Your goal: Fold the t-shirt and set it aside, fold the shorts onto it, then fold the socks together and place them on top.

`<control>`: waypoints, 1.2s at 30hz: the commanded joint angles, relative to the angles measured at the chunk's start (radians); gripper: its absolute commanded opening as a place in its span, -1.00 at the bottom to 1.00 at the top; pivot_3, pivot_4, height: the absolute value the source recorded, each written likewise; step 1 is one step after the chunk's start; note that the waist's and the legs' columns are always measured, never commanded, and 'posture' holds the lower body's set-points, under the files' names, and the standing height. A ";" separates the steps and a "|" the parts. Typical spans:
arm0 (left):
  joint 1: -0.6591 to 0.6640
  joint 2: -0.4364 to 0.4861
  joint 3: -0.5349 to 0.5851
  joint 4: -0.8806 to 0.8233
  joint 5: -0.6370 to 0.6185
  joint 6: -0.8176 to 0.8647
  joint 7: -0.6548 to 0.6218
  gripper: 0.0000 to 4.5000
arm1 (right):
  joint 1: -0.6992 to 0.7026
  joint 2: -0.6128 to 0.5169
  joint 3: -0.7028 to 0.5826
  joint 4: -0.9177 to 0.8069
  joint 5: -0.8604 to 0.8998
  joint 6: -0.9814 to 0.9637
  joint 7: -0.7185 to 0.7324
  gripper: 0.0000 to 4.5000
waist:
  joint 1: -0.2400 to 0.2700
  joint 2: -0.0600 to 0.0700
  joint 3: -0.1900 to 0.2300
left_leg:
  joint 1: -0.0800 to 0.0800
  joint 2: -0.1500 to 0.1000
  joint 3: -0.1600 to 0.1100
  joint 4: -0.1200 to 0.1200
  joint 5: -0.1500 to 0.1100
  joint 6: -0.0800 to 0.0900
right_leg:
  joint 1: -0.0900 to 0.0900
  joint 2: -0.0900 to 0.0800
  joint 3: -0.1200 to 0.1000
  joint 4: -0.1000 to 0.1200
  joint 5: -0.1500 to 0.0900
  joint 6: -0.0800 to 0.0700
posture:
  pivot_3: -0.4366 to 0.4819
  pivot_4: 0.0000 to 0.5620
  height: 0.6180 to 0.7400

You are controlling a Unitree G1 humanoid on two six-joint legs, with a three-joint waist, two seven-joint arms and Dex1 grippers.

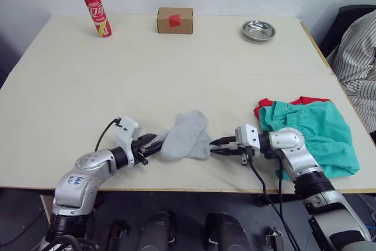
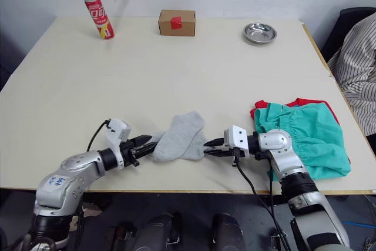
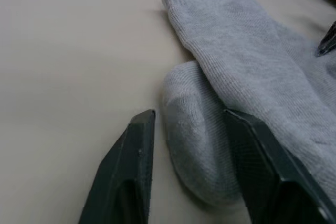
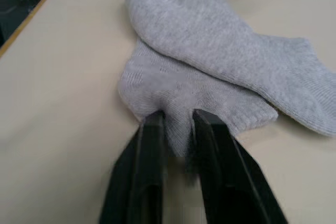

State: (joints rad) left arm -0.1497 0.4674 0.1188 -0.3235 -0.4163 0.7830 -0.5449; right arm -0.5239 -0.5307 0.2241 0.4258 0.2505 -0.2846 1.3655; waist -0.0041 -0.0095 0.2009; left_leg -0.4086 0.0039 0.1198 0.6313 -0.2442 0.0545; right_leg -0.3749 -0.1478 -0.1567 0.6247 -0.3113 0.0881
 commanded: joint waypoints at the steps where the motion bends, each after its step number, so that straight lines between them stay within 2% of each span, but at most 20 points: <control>1: 0.034 0.055 0.144 -0.102 -0.089 0.022 -0.022 0.43 | 0.001 -0.060 -0.033 -0.095 0.088 0.085 0.117 -0.12 | -0.001 0.000 0.000 | 0.000 0.000 0.000 0.000 -0.001 -0.001 | 0.000 0.000 0.000 0.000 0.000 0.000 | -0.05 -0.47 1.00; 5: 0.104 0.158 0.260 -0.191 -0.274 0.179 -0.111 0.99 | -0.057 -0.116 -0.049 -0.122 0.138 0.252 0.170 0.51 | 0.000 0.001 0.000 | 0.000 0.001 0.000 0.000 -0.004 -0.004 | 0.000 0.000 0.000 -0.001 0.000 0.000 | -0.05 -0.47 1.00; 8: 0.112 0.224 0.298 -0.241 -0.412 0.354 -0.103 1.00 | -0.172 -0.125 -0.047 -0.064 0.139 0.441 0.147 0.95 | -0.001 0.002 0.001 | 0.000 0.001 0.000 0.000 -0.004 -0.005 | 0.000 -0.001 0.001 -0.001 0.000 0.000 | -0.05 -0.47 1.00; 10: 0.094 0.229 0.299 -0.256 -0.479 0.436 -0.069 1.00 | -0.248 -0.116 -0.039 -0.010 0.127 0.572 0.117 0.99 | 0.000 0.002 0.001 | 0.000 0.000 0.000 0.000 -0.004 -0.005 | -0.001 -0.001 0.001 -0.001 0.000 -0.001 | -0.05 -0.47 1.00; 12: 0.075 0.230 0.276 -0.270 -0.491 0.498 -0.015 1.00 | -0.328 -0.092 -0.026 0.066 0.093 0.670 0.069 0.99 | 0.000 0.002 0.001 | 0.000 0.001 0.000 0.000 -0.004 -0.005 | -0.001 -0.001 0.001 -0.001 0.000 -0.001 | -0.05 -0.47 1.00; 17: -0.005 0.064 0.215 -0.263 -0.510 0.583 0.165 1.00 | -0.554 0.060 -0.002 0.368 -0.032 0.695 -0.081 0.99 | -0.002 0.002 0.001 | -0.001 0.000 0.000 0.000 -0.004 -0.006 | -0.001 0.000 0.001 -0.001 0.000 -0.001 | -0.05 -0.47 1.00; 20: -0.024 -0.018 0.190 -0.263 -0.504 0.614 0.238 1.00 | -0.621 0.135 0.013 0.496 -0.098 0.663 -0.136 0.99 | -0.004 0.002 0.001 | -0.002 0.000 0.000 -0.001 0.000 -0.001 | -0.001 0.001 0.000 0.002 0.000 -0.001 | -0.05 -0.47 1.00; 23: -0.027 -0.051 0.141 -0.274 -0.480 0.627 0.284 1.00 | -0.661 0.202 0.008 0.587 -0.133 0.647 -0.165 0.99 | -0.005 0.002 0.001 | -0.002 0.000 0.000 -0.001 0.000 -0.001 | -0.001 0.002 0.000 0.002 0.000 -0.001 | -0.05 -0.47 1.00; 24: -0.026 -0.066 0.137 -0.275 -0.479 0.635 0.302 0.92 | -0.667 0.220 0.009 0.609 -0.146 0.636 -0.173 1.00 | -0.007 0.002 0.001 | -0.002 0.000 0.000 -0.001 0.000 -0.001 | -0.001 0.002 0.000 0.002 0.000 -0.001 | -0.05 -0.47 1.00; 27: -0.024 -0.093 0.137 -0.280 -0.480 0.640 0.336 0.61 | -0.682 0.264 -0.001 0.655 -0.170 0.614 -0.192 0.73 | -0.012 0.002 0.001 | -0.002 0.000 0.000 0.000 0.000 -0.001 | -0.001 0.002 0.000 0.002 0.000 -0.001 | -0.05 -0.47 1.00; 33: -0.018 -0.085 0.147 -0.281 -0.486 0.636 0.347 -0.21 | -0.694 0.288 -0.035 0.696 -0.188 0.580 -0.210 -0.16 | -0.024 0.002 0.001 | -0.002 0.000 0.000 -0.001 0.000 -0.002 | -0.001 0.002 0.000 0.003 0.000 -0.001 | -0.05 -0.47 1.00; 36: -0.021 -0.075 0.154 -0.275 -0.500 0.636 0.333 -0.70 | -0.685 0.282 -0.046 0.690 -0.192 0.573 -0.203 -0.69 | -0.024 0.002 0.001 | -0.002 0.000 0.000 -0.001 0.000 -0.002 | -0.001 0.003 0.000 0.002 0.000 -0.001 | -0.05 -0.47 1.00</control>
State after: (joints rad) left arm -0.1707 0.3789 0.2568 -0.5757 -0.8959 1.4203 -0.1969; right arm -1.1913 -0.2459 0.2051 1.1309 0.0547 0.3042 1.1554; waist -0.0283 -0.0073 0.2023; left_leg -0.4107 0.0040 0.1198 0.6299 -0.2440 0.0525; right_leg -0.3760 -0.1452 -0.1562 0.6271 -0.3118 0.0870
